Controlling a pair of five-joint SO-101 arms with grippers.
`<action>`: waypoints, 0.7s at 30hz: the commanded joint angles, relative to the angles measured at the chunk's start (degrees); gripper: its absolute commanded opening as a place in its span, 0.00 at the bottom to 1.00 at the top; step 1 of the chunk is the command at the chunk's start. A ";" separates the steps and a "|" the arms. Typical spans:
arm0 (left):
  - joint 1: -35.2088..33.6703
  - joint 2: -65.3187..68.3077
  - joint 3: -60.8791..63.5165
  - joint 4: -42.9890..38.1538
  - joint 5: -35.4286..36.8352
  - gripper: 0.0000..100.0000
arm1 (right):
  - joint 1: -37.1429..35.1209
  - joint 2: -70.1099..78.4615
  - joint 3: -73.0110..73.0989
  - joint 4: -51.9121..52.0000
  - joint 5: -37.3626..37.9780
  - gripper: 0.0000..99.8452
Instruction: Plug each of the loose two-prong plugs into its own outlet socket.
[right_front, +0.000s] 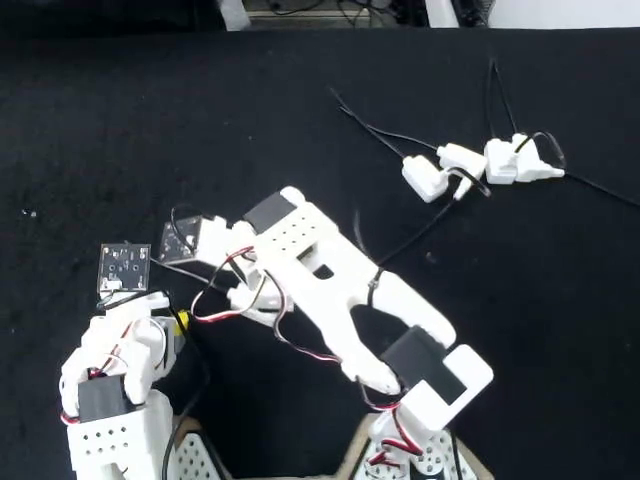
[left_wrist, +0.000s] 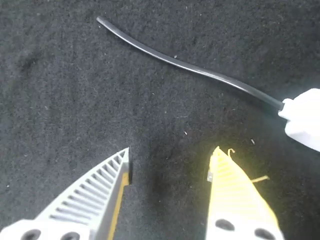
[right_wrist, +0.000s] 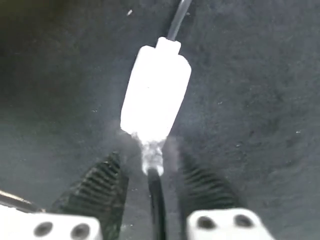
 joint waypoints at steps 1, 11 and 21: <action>-0.13 0.18 -1.63 0.53 -0.18 0.26 | -1.41 -3.30 -4.53 2.11 -1.14 0.21; -13.93 0.18 -4.18 0.00 0.35 0.26 | -5.71 0.31 -5.41 -4.84 -12.13 0.20; -19.65 0.18 -5.85 -0.09 5.01 0.26 | -5.63 15.34 -12.70 -6.15 -16.35 0.24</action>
